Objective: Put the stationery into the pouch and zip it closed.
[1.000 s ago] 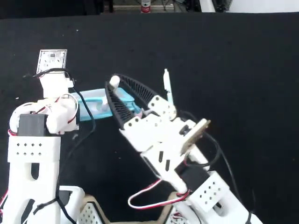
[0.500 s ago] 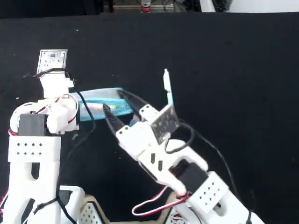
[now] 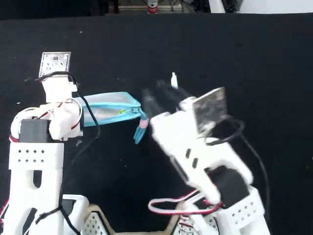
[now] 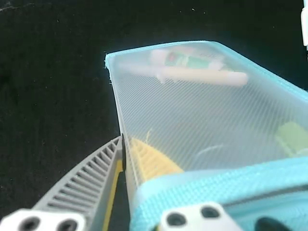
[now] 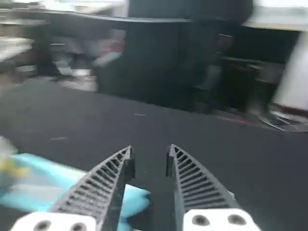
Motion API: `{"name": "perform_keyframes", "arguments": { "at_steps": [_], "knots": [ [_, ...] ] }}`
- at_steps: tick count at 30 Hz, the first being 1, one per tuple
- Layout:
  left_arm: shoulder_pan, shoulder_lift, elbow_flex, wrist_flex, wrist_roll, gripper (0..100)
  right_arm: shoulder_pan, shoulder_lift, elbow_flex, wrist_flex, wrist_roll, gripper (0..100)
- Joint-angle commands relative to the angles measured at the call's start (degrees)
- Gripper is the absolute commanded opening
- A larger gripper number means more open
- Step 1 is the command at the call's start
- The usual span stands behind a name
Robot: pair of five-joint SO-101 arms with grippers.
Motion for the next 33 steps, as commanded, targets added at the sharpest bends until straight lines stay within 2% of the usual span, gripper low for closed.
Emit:
{"name": "perform_keyframes", "arguments": {
  "at_steps": [1,5,10,15,22,26,33],
  "knots": [
    [1.4,0.4,2.4,-0.2,0.4,3,9.9,1.5,-3.6,4.6,-0.6,10.3],
    [1.4,0.4,2.3,-0.2,0.4,3,13.8,8.6,-3.1,7.1,-0.6,10.3],
    [1.4,0.4,2.4,-0.3,0.4,3,14.0,23.7,-4.4,6.7,-0.6,10.6],
    [1.4,0.4,2.4,-0.3,0.4,3,14.1,40.0,-10.2,4.4,-4.0,17.1],
    [1.4,0.4,2.4,-0.3,0.4,3,14.0,62.5,-18.9,-3.3,-4.1,17.0],
    [1.4,0.4,2.4,-0.3,0.4,3,14.6,75.1,-26.8,-3.7,-4.0,17.0],
    [1.4,0.4,2.4,-0.3,0.4,3,15.1,92.1,-38.5,-0.4,4.0,16.9]
  ]
}}
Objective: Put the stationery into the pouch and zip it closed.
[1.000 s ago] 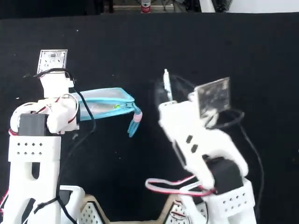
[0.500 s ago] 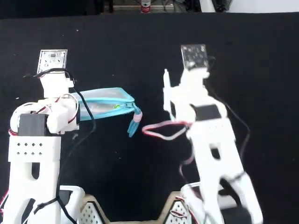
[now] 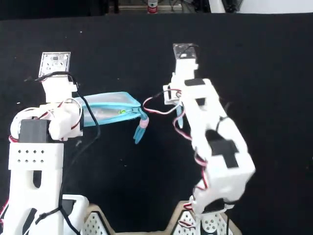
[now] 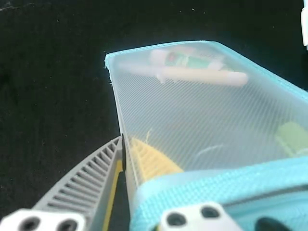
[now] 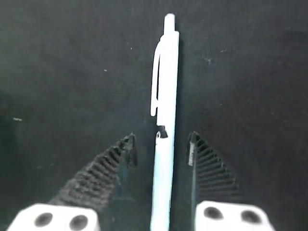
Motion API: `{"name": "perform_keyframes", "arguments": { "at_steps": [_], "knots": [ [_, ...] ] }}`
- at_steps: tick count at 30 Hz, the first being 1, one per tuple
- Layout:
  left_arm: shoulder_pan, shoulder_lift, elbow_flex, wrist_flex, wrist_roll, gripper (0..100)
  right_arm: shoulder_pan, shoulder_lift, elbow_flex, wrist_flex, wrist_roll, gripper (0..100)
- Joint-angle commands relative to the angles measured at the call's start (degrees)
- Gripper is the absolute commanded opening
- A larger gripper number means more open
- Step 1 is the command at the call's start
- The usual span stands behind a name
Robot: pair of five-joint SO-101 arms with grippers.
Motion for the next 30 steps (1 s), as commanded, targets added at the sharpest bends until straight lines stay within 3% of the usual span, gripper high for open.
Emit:
{"name": "perform_keyframes", "arguments": {
  "at_steps": [1,5,10,14,20,26,30],
  "knots": [
    [1.4,0.4,2.4,-0.3,0.4,3,0.8,4.3,-7.6,3.6,4.3,16.2],
    [1.4,0.4,2.4,-0.3,0.4,3,3.0,5.8,-12.4,9.6,8.1,0.5],
    [1.4,0.4,2.4,-0.3,0.4,3,7.5,5.5,-15.3,16.3,12.3,1.1],
    [1.4,0.4,2.2,-0.3,0.4,3,10.3,1.5,-13.9,22.9,20.7,1.0],
    [1.4,0.4,2.2,-0.3,0.4,3,12.9,-14.0,2.3,21.3,32.9,1.1],
    [1.4,0.4,2.3,-0.3,0.4,3,17.3,-33.6,23.5,16.0,38.5,1.1],
    [1.4,0.4,2.0,-0.3,0.4,3,18.6,-36.5,28.0,16.0,40.2,1.3]
  ]
}}
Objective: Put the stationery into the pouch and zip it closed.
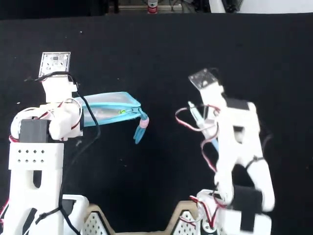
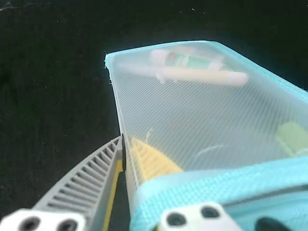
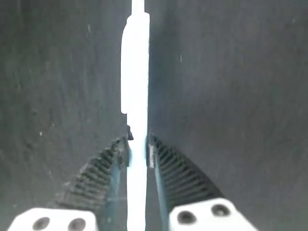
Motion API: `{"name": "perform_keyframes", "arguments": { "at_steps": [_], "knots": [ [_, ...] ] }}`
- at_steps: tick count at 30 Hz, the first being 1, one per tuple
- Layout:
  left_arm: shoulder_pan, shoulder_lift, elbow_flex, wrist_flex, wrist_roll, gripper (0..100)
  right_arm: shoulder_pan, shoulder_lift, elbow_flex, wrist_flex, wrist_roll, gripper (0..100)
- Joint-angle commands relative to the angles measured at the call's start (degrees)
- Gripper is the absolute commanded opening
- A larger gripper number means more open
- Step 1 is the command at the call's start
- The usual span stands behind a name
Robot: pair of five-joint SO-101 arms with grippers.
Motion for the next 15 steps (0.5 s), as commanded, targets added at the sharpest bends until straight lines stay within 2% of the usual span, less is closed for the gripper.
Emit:
{"name": "perform_keyframes", "arguments": {
  "at_steps": [1,8,10,15],
  "knots": [
    [1.4,0.4,2.0,-0.3,0.5,3,0.9,-2.9,1.5,-0.9,1.1,1.8],
    [1.4,0.4,2.3,-0.3,0.5,3,-3.3,10.3,-5.0,2.8,0.9,19.1],
    [1.4,0.4,2.2,-0.3,0.5,3,-4.5,13.9,-10.5,6.4,0.2,19.4],
    [1.4,0.4,2.4,-0.3,0.4,3,-6.9,18.2,-25.7,13.4,-6.9,19.4]
  ]
}}
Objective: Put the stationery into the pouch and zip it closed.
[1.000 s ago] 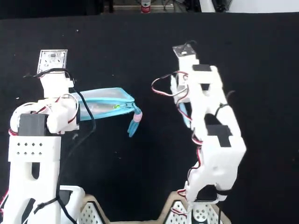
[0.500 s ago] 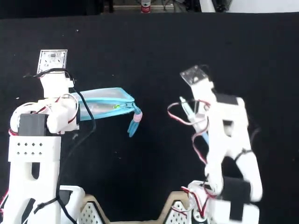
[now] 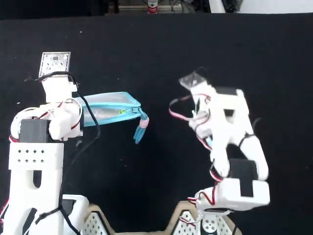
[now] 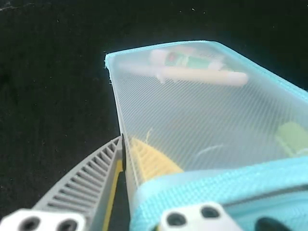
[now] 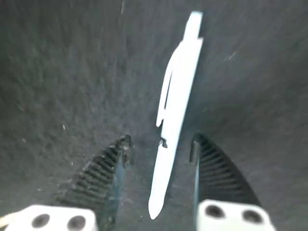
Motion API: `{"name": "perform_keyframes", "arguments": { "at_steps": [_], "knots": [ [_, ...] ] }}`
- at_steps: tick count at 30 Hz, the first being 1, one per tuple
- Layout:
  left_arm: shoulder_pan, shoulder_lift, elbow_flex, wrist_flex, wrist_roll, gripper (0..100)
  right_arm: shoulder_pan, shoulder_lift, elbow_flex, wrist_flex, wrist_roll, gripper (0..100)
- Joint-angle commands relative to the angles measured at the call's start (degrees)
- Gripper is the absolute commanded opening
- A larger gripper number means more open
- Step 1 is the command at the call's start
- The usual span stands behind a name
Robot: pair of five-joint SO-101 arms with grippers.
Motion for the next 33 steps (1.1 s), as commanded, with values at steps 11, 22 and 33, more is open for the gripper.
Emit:
{"name": "perform_keyframes", "arguments": {
  "at_steps": [11,22,33],
  "knots": [
    [1.3,0.4,2.4,-0.3,0.4,3,-1.8,11.0,-13.0,-4.0,1.1,17.2],
    [1.3,0.4,2.4,-0.3,0.4,3,-1.8,15.3,-13.0,-7.7,1.2,12.5],
    [1.3,0.4,2.3,-0.3,0.4,3,-1.1,-1.5,-11.1,0.1,-0.8,1.0]
  ]
}}
